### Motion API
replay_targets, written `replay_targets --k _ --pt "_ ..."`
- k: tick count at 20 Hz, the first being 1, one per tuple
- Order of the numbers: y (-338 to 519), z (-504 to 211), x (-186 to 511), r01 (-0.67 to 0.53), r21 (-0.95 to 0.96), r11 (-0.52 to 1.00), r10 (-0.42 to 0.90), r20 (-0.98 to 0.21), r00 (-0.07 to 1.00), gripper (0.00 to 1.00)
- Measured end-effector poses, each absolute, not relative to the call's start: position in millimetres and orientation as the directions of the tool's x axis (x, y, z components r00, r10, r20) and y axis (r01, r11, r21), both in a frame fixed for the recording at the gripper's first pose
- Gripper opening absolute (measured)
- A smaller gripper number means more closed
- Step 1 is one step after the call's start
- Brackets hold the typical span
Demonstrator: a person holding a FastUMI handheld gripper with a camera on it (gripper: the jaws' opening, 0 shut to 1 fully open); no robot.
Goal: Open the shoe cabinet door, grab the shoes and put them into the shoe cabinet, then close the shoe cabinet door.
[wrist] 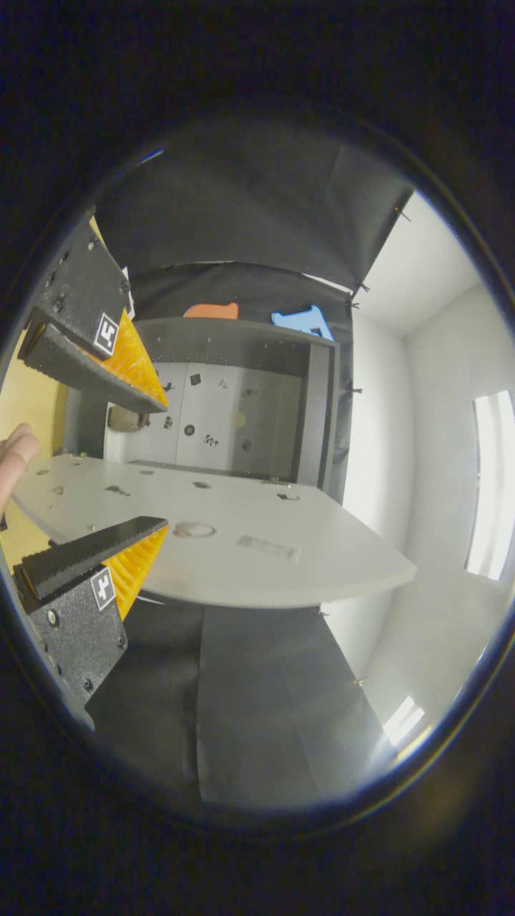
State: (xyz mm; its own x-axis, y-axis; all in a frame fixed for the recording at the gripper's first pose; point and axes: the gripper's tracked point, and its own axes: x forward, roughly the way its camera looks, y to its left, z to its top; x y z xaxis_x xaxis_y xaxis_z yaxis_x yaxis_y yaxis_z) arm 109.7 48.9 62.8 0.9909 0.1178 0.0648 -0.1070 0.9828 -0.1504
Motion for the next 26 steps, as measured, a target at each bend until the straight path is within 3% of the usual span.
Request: replay_targets --k 6,13,20,26 --pt "-35 88 65 -0.018 -0.161 0.987 0.04 0.136 0.99 0.92" --pt "-158 57 72 0.086 -0.159 0.984 -0.077 0.064 0.995 0.92" --pt "-211 -2 136 0.002 -0.167 0.986 -0.008 -0.039 0.999 0.92" --pt "-198 -36 177 -0.031 -0.132 0.991 0.016 -0.11 0.994 0.92"
